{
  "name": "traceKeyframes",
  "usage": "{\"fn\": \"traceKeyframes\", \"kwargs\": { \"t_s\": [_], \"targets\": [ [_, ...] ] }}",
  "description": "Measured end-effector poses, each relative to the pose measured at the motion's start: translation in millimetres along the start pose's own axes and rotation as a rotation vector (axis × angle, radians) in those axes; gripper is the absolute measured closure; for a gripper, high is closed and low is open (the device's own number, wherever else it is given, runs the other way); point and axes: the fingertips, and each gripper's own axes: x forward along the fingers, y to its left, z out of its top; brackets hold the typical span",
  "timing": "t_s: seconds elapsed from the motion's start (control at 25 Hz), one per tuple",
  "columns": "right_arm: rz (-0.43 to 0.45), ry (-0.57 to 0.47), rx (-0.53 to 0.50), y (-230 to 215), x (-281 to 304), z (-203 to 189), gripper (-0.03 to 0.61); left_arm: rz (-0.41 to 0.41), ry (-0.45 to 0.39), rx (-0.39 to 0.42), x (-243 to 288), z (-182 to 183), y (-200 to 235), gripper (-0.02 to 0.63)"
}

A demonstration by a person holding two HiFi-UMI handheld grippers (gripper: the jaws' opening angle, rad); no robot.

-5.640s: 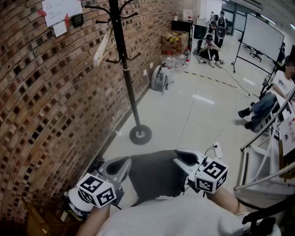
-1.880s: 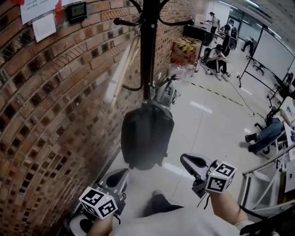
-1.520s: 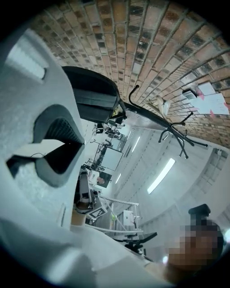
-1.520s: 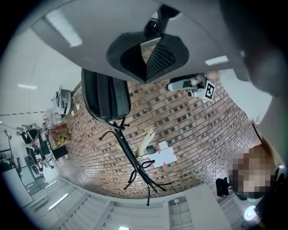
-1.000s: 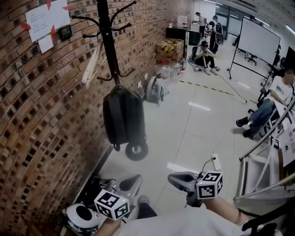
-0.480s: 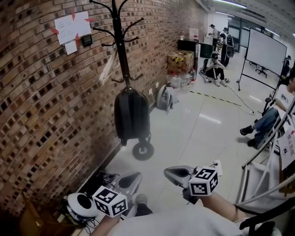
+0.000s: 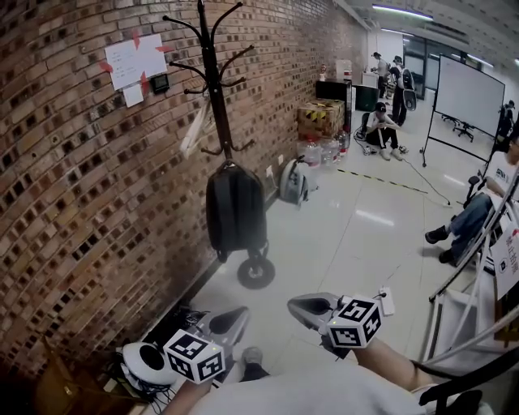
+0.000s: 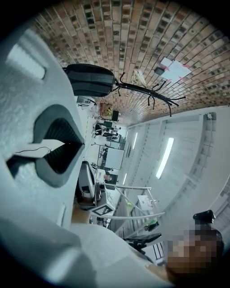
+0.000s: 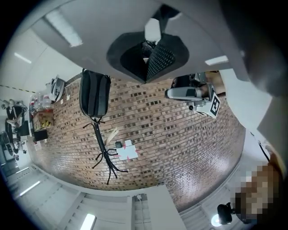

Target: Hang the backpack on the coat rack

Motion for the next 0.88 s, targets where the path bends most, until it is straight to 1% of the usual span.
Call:
{"fn": "traceKeyframes", "kwargs": {
  "t_s": [0.28,0.64,0.88],
  "targets": [
    [0.003,-0.003,0.013,1,-5,-3,0.578,0.009,-0.003,0.008,-1,1,-4,0.612],
    [0.004,0.010,0.050,-4,-4,-14,0.578,0.001,0.013,-0.039,3,-9,-3,0.612],
    [-0.004,0.012,0.060,-8,-8,-14,0.578,-0.011,0.018,-0.038,7,-5,-6,0.612]
  ]
}}
